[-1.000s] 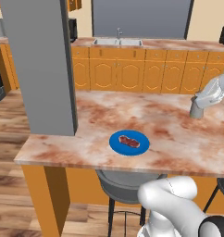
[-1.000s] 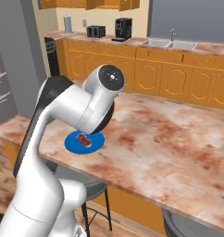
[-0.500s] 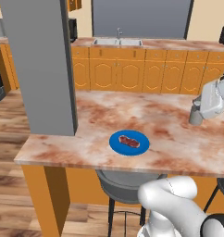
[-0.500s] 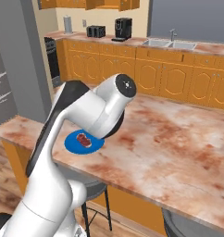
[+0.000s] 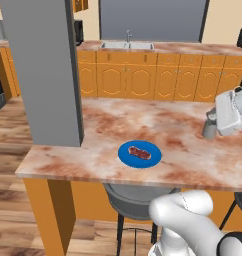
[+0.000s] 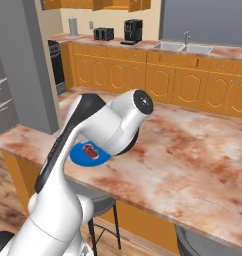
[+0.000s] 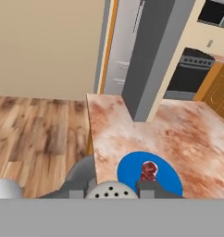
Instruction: Retrieve the shaker from the cabinet and place it next the steak on a plate on the dining table.
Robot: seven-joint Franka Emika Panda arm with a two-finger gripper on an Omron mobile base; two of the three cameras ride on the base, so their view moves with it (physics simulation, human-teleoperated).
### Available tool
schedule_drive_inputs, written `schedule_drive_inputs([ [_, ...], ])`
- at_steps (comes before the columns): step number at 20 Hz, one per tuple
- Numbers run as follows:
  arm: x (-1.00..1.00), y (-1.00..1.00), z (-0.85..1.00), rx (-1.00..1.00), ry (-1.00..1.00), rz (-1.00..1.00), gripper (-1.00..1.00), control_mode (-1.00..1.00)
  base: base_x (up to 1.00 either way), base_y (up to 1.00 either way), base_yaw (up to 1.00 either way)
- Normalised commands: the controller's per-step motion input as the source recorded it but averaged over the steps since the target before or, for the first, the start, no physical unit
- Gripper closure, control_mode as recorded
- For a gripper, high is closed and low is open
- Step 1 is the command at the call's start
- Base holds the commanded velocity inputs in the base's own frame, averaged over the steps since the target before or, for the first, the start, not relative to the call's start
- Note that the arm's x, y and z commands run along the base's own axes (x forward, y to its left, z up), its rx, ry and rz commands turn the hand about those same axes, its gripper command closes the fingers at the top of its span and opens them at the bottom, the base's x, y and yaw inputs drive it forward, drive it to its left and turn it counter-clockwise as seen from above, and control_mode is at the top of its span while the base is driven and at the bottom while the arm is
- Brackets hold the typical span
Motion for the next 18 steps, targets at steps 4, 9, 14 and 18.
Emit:
schedule_drive_inputs([
  [4,0.21,0.0,-0.19,0.0,-0.04,-0.04,1.0,-1.0,0.0,0.0,0.0],
  [9,0.15,0.0,-0.34,0.01,0.01,-0.12,1.0,-1.0,0.0,0.0,0.0],
  [14,0.17,0.0,-0.31,0.07,0.09,-0.11,1.0,-1.0,0.0,0.0,0.0],
  [18,0.08,0.0,-0.3,0.09,0.12,-0.08,1.0,-1.0,0.0,0.0,0.0],
])
